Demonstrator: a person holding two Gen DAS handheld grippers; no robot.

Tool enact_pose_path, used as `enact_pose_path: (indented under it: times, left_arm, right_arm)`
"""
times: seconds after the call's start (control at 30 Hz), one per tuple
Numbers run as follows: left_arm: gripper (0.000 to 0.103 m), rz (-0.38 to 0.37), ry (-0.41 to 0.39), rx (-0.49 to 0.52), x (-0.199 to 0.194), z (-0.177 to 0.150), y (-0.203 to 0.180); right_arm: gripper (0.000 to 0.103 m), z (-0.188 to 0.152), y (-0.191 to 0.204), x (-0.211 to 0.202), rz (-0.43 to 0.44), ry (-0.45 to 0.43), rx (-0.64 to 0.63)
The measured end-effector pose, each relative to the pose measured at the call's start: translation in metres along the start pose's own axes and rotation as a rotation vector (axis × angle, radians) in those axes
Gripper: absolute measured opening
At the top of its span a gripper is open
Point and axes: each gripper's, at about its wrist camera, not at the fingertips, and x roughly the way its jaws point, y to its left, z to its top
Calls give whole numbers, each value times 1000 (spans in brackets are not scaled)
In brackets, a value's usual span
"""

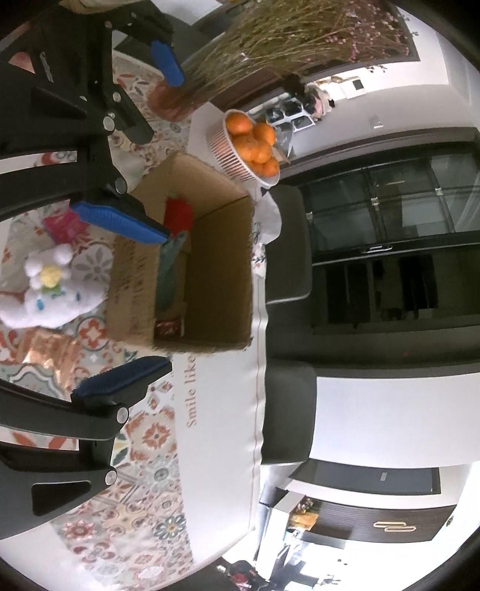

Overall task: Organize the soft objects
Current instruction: 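Withdraw both tools from the box toward the white plush toy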

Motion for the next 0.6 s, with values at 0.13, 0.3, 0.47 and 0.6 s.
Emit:
enact_pose_path:
  times: [0.13,0.3,0.47,0.6]
  left_arm:
    - [91,-15,6,48,-3,-9,-14]
    - [91,-65,27,131,-2,-21,-33]
    - [91,-97,54,234,6,-35,-52]
    - [91,-125,80,281,16,-45,-63]
  right_arm:
    - [65,-14,-10,-6,-10,8,14]
    - [65,-31,-25,-10,-17,28,48]
    - [65,-48,-38,-9,-25,40,82]
    - [65,-66,-47,-4,-23,56,126]
